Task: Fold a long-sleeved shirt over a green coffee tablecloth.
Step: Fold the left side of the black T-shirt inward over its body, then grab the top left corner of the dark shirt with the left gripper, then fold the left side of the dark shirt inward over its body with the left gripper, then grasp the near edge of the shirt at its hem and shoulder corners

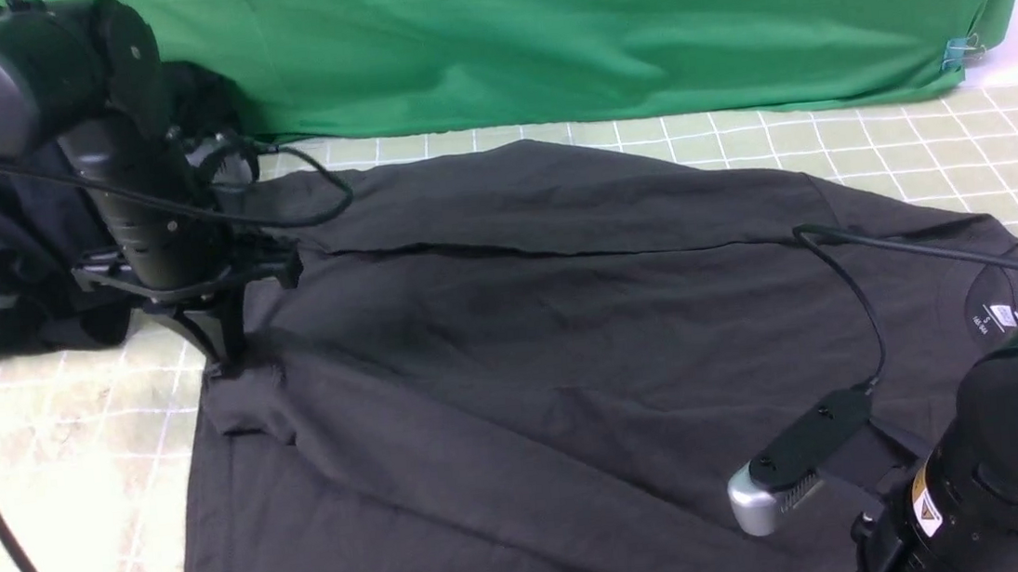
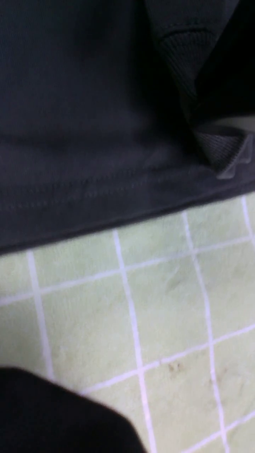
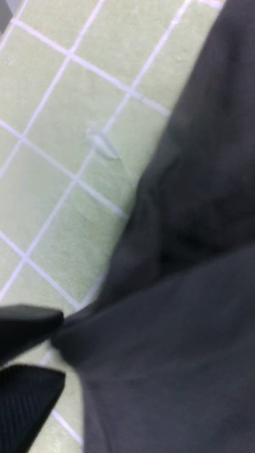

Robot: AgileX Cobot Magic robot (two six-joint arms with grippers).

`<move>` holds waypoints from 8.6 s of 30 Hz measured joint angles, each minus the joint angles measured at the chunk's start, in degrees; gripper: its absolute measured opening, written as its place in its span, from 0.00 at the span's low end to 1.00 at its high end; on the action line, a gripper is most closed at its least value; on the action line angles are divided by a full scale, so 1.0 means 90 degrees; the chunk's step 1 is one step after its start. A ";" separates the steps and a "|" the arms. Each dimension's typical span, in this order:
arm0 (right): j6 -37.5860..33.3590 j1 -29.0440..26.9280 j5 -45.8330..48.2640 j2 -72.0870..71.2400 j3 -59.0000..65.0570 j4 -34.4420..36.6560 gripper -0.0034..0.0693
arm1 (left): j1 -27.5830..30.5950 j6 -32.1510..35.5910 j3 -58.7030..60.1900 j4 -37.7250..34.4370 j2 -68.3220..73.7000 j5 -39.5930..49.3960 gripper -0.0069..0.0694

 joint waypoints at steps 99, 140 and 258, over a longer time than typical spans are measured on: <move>0.0518 0.0000 0.0124 -0.1501 -0.1173 -0.0986 0.66 | -0.0961 -0.2922 0.2293 0.0354 -0.2069 -0.0495 0.10; 0.0857 -0.1112 0.0248 -0.1501 -0.1610 -0.1549 0.66 | -0.0953 -0.2635 0.3733 0.0776 -0.3022 -0.2385 0.75; -0.1767 0.0511 -0.0736 0.0670 -0.0101 0.0528 0.20 | -0.2483 -0.3433 0.7246 0.0351 -0.6192 -0.0282 0.11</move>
